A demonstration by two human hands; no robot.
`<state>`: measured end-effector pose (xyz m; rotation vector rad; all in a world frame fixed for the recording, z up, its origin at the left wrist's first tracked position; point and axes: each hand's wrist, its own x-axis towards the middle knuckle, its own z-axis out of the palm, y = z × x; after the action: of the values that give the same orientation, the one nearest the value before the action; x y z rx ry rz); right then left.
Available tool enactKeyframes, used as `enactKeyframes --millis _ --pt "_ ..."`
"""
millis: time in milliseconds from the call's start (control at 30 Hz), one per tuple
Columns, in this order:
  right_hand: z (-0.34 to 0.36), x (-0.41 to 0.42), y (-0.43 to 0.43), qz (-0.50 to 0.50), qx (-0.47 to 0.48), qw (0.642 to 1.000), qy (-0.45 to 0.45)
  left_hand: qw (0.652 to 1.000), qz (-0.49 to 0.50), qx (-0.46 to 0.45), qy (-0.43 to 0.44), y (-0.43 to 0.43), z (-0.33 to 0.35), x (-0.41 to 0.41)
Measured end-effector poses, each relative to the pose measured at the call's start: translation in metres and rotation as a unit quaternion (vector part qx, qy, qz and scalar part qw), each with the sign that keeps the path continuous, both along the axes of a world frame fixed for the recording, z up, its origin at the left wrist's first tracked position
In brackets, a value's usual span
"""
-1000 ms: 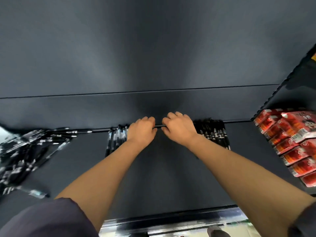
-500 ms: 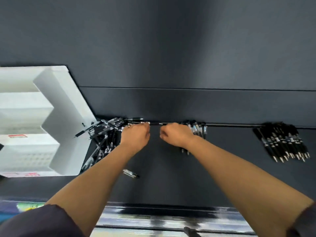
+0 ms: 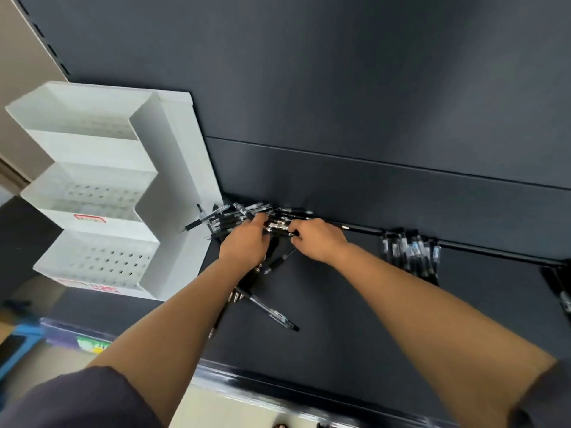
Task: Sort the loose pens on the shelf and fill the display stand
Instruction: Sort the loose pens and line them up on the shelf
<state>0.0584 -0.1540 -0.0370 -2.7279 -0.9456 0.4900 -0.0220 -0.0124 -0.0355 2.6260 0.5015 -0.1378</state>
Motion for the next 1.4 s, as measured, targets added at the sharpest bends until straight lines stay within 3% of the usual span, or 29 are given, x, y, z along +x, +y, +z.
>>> enactKeyframes --millis 167,300,433,567,767,933,1033,1133,1267,1400 --pt "-0.005 0.008 0.003 0.002 0.009 0.999 0.032 0.999 0.038 -0.037 0.008 -0.002 -0.003 0.017" --pt "-0.004 0.01 0.005 -0.041 0.068 0.995 0.059 0.992 0.082 -0.05 -0.076 -0.001 -0.002 0.013" --pt "0.007 0.011 0.019 -0.158 0.203 0.947 0.193 0.993 -0.029 -0.059 -0.096 -0.003 -0.004 0.003" --pt "0.017 0.007 0.024 -0.196 0.219 0.899 0.324 0.983 -0.172 -0.036 -0.052 -0.012 -0.008 -0.005" --pt "0.011 0.003 0.019 -0.213 0.178 0.906 0.319 0.973 -0.229 -0.022 -0.032 -0.013 -0.004 -0.008" --pt "0.006 0.006 0.019 -0.224 0.163 0.92 0.278 0.99 -0.103 0.071 -0.07 0.004 -0.005 -0.001" --pt "-0.001 0.008 0.016 -0.209 0.155 0.928 0.267 0.979 -0.048 0.195 -0.031 0.016 -0.01 0.011" --pt "-0.004 0.011 0.014 -0.206 0.155 0.931 0.26 0.978 -0.022 0.205 0.007 0.02 -0.012 0.024" --pt "-0.008 0.012 0.01 -0.205 0.159 0.931 0.255 0.966 -0.049 0.249 0.049 0.016 -0.01 0.035" --pt "-0.008 0.011 0.006 -0.198 0.161 0.935 0.247 0.963 -0.084 0.254 0.022 0.015 -0.015 0.033"
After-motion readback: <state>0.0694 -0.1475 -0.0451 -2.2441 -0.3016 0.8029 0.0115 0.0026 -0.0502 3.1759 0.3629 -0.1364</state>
